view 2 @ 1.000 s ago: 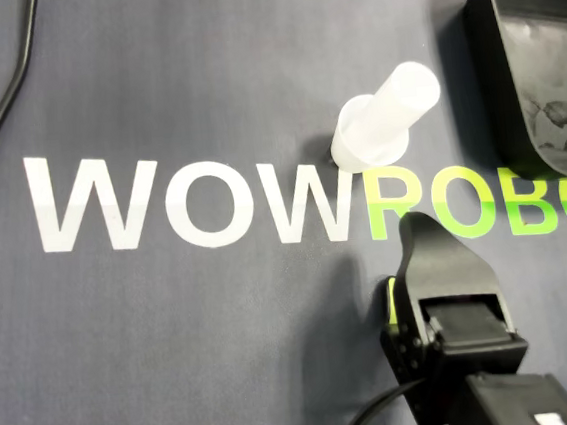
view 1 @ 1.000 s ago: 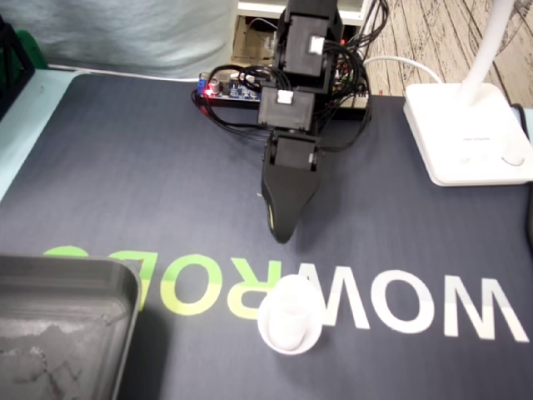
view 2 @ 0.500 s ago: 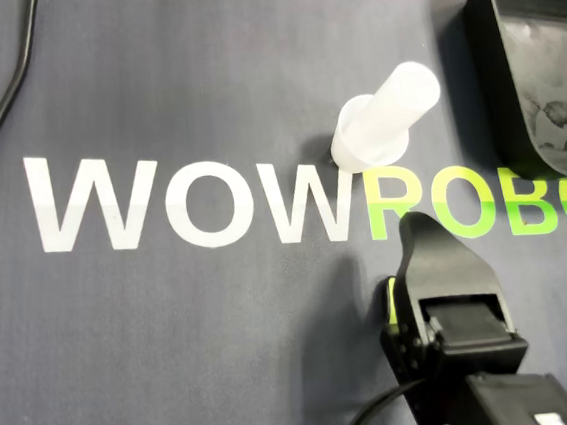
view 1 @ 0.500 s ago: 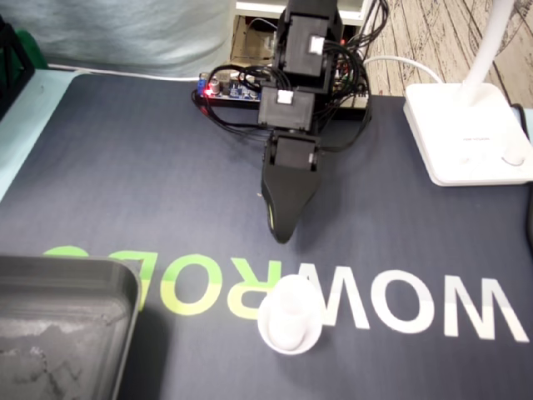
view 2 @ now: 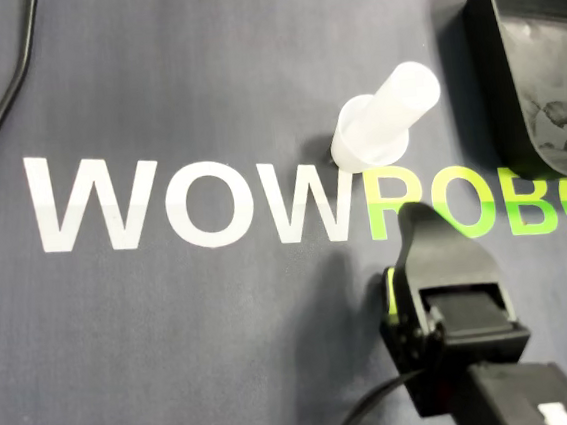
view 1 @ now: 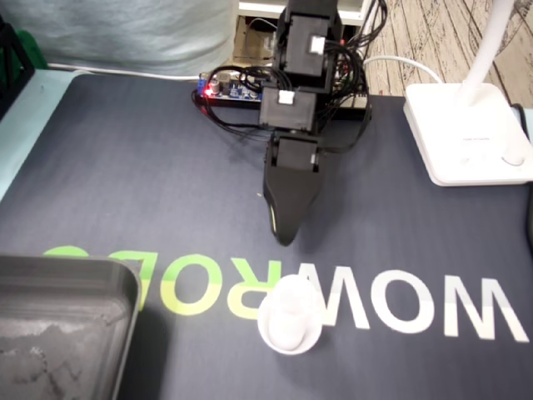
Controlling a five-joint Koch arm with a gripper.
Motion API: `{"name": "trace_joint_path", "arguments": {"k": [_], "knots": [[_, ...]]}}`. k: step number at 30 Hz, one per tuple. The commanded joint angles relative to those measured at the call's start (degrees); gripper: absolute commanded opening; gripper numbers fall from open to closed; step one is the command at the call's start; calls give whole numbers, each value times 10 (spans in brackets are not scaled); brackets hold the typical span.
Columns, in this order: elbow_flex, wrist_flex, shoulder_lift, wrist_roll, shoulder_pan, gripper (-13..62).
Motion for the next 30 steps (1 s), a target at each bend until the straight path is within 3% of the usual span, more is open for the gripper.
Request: {"name": "trace_joint_path", "arguments": {"k": [1,6,9,18,26,30], "knots": [[-40,-11,43,-19,-4,328],[-81,-14,43,-89,-5,329],[-98,-76,44,-250,-4,330],[-95,-233,45,-548,-8,330],[-69,-334,36,-712,-8,330],[-50,-426,-25,-737,-7,330]]}}
